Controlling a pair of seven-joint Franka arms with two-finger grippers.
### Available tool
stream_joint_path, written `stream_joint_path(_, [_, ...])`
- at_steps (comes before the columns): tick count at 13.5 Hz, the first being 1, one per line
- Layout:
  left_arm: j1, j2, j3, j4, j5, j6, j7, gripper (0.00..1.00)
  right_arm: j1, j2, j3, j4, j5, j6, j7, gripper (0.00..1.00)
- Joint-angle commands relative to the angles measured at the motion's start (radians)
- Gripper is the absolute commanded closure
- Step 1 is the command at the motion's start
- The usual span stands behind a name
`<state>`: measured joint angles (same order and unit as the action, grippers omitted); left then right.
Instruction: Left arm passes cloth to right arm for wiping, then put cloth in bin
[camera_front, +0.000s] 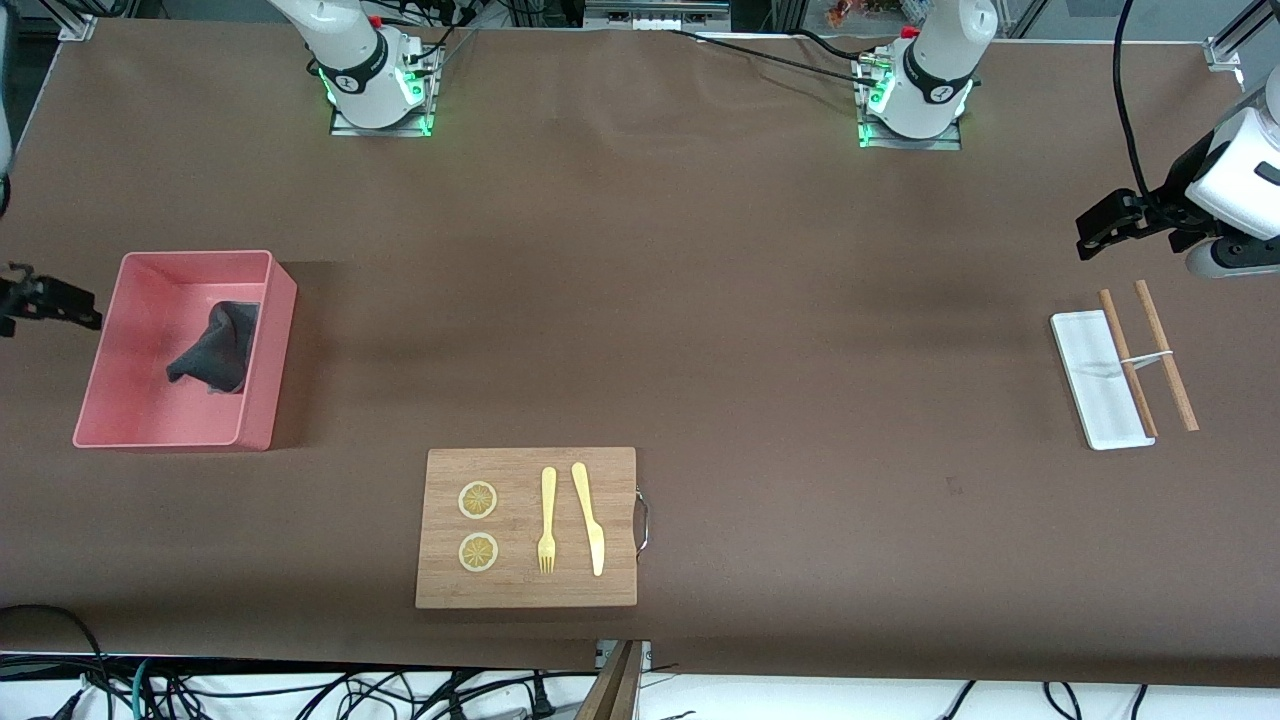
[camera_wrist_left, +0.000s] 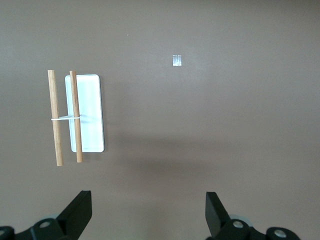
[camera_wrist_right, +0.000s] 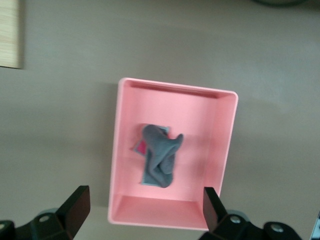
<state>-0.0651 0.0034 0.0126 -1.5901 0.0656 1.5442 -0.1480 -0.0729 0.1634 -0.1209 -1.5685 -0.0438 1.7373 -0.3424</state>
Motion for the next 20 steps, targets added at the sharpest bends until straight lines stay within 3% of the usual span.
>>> stream_joint_path(1, [-0.009,-0.002,0.009,0.016,0.011,-0.021,0.007,0.0,-0.005,-0.08,0.062,-0.015,0.019,-0.092,0.006,0.0])
stream_joint_path(4, [-0.009,-0.002,0.009,0.016,0.011,-0.023,0.005,0.0,-0.001,-0.114,0.084,-0.016,0.019,-0.153,0.043,0.0])
stream_joint_path(8, [-0.005,-0.002,0.01,0.016,0.006,-0.021,0.005,0.0,-0.004,-0.133,0.05,-0.004,0.013,-0.145,0.033,0.0])
stream_joint_path(10, [0.002,-0.002,0.02,0.015,-0.056,-0.016,-0.01,0.0,-0.004,-0.139,0.046,-0.005,0.021,-0.128,0.023,0.0])
stream_joint_path(12, [0.051,0.0,0.023,0.015,-0.119,-0.012,-0.016,0.0,-0.002,-0.143,0.065,0.001,0.007,-0.178,0.049,0.0])
stream_joint_path(15, [0.051,0.0,0.018,0.015,-0.11,-0.013,-0.016,0.0,-0.001,-0.143,0.101,0.018,0.013,-0.257,0.225,0.0])
stream_joint_path(20, [0.039,-0.002,-0.006,0.015,-0.075,-0.019,-0.013,0.0,-0.001,-0.134,0.122,0.054,0.002,-0.315,0.229,0.0])
